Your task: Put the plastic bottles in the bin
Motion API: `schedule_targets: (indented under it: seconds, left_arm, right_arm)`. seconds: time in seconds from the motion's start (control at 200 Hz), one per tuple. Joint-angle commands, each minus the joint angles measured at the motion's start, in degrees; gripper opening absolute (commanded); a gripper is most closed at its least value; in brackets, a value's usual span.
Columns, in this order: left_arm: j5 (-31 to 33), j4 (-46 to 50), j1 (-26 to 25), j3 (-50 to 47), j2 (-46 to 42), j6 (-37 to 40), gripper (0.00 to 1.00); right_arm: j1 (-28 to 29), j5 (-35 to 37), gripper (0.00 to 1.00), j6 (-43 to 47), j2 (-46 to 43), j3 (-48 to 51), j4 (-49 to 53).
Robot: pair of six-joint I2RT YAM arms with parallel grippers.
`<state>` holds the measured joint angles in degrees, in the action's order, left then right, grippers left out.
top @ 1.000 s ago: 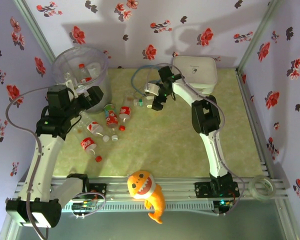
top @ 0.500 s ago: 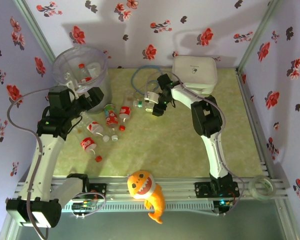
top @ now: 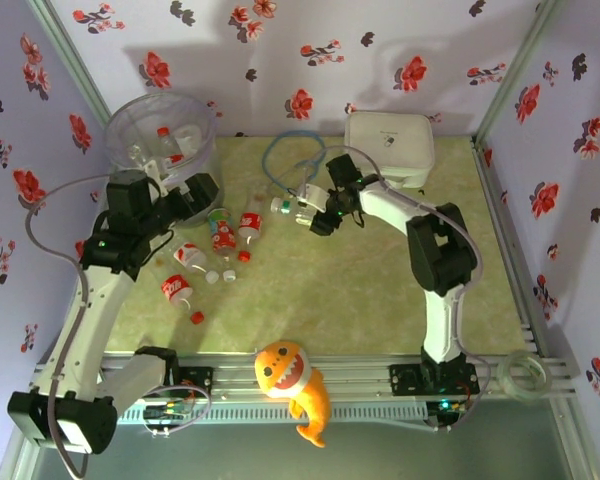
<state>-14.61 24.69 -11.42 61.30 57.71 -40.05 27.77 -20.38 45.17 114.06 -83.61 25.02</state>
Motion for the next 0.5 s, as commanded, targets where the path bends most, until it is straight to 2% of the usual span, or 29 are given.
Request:
schedule_targets:
  seconds: [0.0, 0.145, 0.335, 0.42, 0.495]
  left_arm:
    - [-1.8, -6.8, -2.8, -2.2, 1.2, -3.9, 1.00]
    - [-5.0, -16.9, -6.7, -5.8, 4.5, -8.6, 1.00]
    - [-5.7, -28.4, -13.1, -7.0, 10.9, -11.7, 1.00]
    - [-5.3, -30.1, -16.2, -5.6, 14.4, -11.6, 1.00]
    - [-4.9, -31.0, -18.1, -4.2, 17.4, -11.3, 1.00]
  right_arm:
    - [0.2, 0.0, 0.51, -8.0, -6.8, 5.5, -5.8]
    - [0.2, 1.5, 0.50, -27.9, -15.2, 11.5, -11.3]
    - [0.6, -2.2, 0.47, -55.2, -24.2, 23.2, -29.4]
    - [1.6, -1.9, 0.46, -62.0, -25.9, 27.2, -36.4]
    - [3.0, -1.3, 0.47, -63.6, -27.1, 28.7, -39.0]
